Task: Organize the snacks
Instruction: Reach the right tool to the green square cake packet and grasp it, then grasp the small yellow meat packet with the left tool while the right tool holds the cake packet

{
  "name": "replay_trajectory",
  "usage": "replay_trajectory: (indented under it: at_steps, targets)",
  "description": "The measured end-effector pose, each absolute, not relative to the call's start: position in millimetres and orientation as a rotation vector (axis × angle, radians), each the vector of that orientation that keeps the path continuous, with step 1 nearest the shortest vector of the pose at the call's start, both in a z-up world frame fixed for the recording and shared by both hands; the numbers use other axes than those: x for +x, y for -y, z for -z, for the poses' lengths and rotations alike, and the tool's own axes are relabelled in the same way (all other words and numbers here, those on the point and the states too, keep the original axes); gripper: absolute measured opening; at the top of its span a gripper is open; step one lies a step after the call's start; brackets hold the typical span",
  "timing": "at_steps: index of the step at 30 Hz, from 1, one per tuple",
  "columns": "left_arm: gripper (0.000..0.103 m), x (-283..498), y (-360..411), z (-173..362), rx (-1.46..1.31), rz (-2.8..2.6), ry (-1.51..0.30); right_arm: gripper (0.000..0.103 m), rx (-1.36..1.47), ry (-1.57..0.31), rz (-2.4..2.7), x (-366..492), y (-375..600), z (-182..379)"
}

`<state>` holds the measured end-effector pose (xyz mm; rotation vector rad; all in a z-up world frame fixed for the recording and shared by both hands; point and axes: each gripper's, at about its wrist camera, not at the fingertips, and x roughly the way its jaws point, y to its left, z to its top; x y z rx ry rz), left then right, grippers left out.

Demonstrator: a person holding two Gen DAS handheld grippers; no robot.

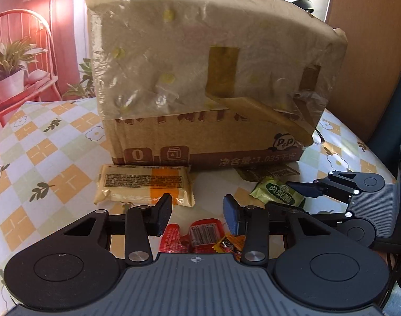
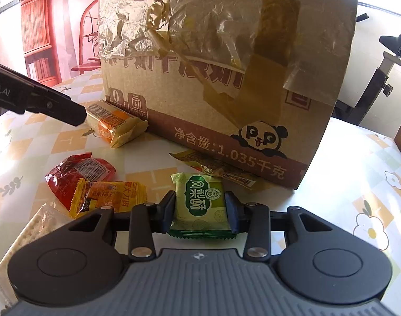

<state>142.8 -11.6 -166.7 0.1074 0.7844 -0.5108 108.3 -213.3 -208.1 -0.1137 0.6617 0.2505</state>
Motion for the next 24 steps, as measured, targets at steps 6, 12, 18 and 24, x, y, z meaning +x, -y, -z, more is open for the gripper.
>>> replay_trajectory:
  at_steps: [6,12,18,24]
  targets:
    - [0.046,138,31,190,0.117,0.631,-0.837,0.042,-0.072,-0.664,-0.274,111,220,210]
    - [0.046,132,36,204,0.152,0.659,-0.85,0.042,-0.055,-0.665,-0.274,110,222,208]
    - [0.046,131,45,218,0.209,0.7,-0.863,0.042,-0.048,-0.663,-0.268,108,224,208]
    - [0.05,136,47,230,0.228,0.696,-0.859,0.042,-0.038,-0.665,-0.266,109,224,208]
